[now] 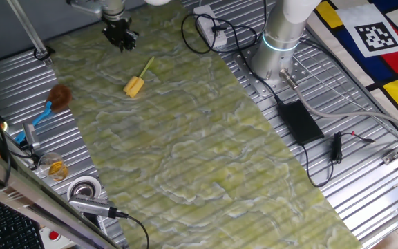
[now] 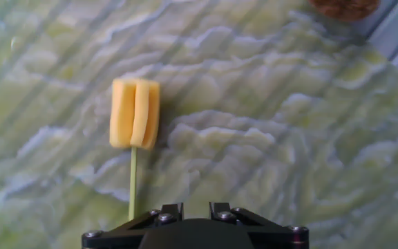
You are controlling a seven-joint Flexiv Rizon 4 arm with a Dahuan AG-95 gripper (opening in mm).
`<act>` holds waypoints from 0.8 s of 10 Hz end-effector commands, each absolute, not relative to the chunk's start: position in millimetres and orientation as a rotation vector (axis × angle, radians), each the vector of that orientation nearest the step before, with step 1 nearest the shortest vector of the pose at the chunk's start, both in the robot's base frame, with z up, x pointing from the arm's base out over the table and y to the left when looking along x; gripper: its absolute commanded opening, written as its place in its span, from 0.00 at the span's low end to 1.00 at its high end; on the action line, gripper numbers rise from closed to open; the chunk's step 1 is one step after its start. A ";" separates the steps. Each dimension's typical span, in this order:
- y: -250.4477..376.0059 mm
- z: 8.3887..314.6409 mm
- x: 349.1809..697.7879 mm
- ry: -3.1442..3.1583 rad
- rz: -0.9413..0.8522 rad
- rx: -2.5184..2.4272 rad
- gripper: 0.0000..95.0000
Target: Scrub the table with a brush
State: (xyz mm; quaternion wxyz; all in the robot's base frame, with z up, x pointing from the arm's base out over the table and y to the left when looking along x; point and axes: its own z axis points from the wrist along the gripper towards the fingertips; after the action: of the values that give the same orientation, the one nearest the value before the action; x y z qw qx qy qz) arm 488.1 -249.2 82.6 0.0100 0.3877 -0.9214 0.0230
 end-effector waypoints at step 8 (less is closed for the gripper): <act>-214.9 37.0 455.0 -2.891 0.004 1.255 0.20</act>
State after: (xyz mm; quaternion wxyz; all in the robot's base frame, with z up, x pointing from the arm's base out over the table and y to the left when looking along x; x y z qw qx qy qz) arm 451.3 -212.5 35.1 -0.0087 0.3993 -0.9168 0.0015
